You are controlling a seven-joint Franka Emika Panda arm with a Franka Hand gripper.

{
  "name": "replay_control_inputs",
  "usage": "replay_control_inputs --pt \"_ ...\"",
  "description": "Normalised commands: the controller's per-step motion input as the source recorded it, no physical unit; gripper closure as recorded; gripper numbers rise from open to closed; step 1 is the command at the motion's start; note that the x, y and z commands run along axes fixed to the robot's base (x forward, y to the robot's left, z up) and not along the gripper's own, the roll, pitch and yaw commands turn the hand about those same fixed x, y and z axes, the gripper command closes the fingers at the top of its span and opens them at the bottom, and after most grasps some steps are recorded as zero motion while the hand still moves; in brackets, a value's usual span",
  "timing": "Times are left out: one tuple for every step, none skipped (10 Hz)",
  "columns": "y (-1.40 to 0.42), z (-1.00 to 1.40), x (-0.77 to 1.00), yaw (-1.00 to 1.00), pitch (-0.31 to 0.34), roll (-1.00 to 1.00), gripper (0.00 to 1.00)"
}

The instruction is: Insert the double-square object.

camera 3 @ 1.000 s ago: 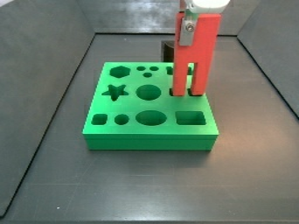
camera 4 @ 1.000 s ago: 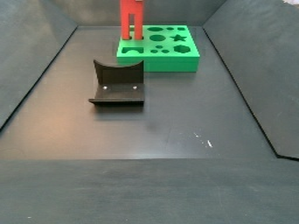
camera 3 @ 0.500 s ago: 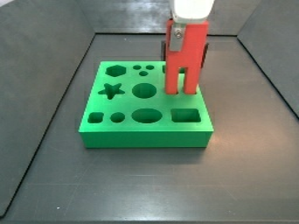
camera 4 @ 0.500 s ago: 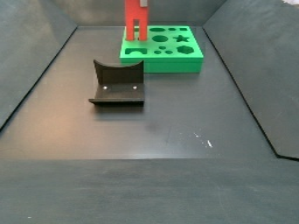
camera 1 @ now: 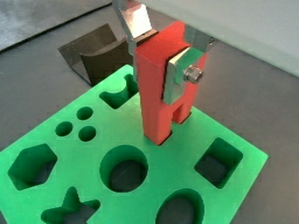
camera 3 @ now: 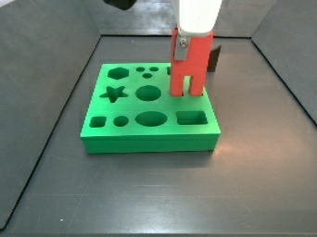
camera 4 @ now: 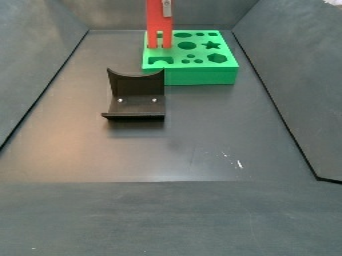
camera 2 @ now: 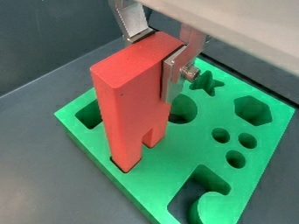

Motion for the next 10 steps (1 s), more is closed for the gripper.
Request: replay_control_inputs --pt "0.05 -0.2 0.13 -0.03 0.0 -0.05 1.0" --pt "0.06 -0.2 0.16 -0.01 0.0 -0.04 1.0" --pt "0.06 -0.21 0.22 0.0 0.0 -0.02 1.0" --pt "0.03 -0.21 0.31 0.0 0.039 -0.01 1.0" --pt "0.0 -0.09 0.51 -0.05 0.124 0.0 1.0" --pt "0.0 -0.08 0.5 -0.07 0.13 0.0 1.0" --pt "0.0 -0.1 0.44 -0.06 0.104 0.0 1.0" --pt "0.0 -0.08 0.38 -0.05 0.086 0.0 1.0" --pt "0.0 -0.03 0.37 -0.05 0.101 0.03 1.0" --pt "0.0 -0.04 0.35 -0.09 0.103 0.06 1.0"
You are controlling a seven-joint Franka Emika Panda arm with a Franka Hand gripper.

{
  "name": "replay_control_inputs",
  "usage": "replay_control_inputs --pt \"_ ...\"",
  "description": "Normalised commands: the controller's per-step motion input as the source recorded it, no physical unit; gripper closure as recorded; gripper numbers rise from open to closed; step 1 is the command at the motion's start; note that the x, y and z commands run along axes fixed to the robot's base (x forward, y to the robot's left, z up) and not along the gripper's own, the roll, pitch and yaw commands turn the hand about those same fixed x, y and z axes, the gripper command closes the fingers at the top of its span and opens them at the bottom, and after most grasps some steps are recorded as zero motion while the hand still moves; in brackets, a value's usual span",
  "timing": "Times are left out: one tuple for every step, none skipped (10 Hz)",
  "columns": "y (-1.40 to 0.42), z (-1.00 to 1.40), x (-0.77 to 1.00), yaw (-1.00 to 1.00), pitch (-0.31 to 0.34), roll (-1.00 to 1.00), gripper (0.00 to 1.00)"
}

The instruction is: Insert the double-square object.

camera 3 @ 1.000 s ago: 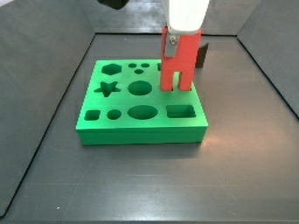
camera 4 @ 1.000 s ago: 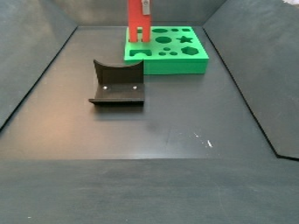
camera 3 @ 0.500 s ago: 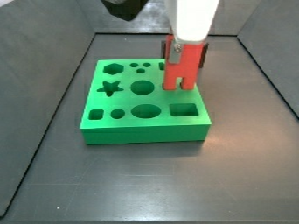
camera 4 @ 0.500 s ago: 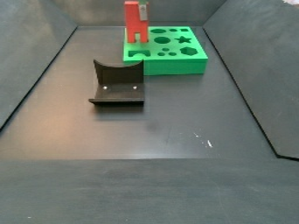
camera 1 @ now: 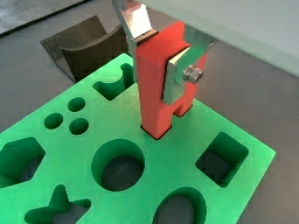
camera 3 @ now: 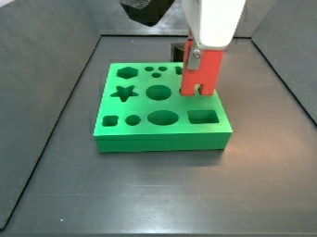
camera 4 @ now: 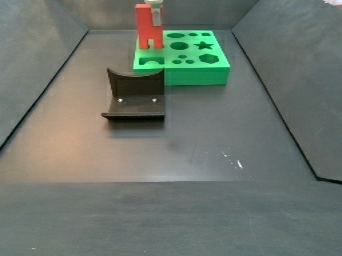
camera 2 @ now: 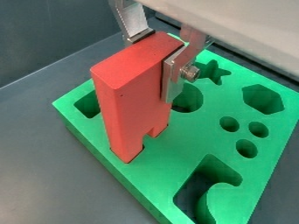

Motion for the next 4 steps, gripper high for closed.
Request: replay_control_inputs --pt "0.0 -0.14 0.27 -0.09 0.051 0.02 1.0" --pt "0.0 -0.04 0.1 -0.1 0.004 0.0 1.0" --pt "0.0 0.0 0.0 0.0 0.0 0.01 1.0" --pt "0.0 0.0 0.0 0.0 0.0 0.0 1.0"
